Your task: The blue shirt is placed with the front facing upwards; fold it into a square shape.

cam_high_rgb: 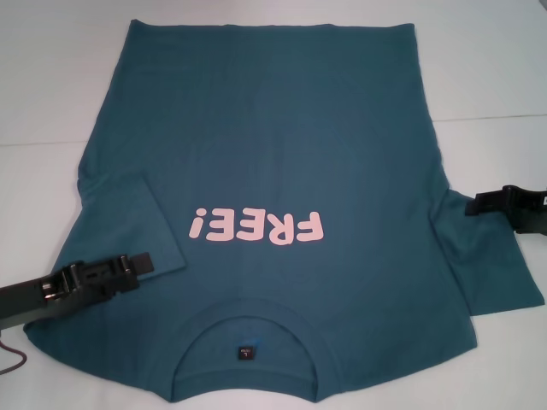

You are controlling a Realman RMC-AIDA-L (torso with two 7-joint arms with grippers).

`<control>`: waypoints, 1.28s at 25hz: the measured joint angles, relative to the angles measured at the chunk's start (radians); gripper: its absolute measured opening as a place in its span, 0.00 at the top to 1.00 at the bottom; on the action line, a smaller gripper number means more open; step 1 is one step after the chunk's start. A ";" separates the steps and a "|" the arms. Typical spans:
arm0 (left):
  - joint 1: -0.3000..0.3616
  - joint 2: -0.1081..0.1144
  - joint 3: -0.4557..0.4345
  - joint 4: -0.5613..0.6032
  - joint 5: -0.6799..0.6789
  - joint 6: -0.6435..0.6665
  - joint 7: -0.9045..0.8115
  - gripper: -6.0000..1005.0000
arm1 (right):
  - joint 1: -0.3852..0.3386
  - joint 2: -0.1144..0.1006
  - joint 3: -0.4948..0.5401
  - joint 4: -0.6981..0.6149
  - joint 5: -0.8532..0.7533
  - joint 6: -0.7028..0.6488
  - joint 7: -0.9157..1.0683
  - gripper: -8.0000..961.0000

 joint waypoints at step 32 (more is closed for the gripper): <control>0.003 0.002 0.000 0.002 0.000 0.012 -0.004 0.37 | -0.020 -0.012 0.006 -0.053 0.006 -0.080 0.002 0.98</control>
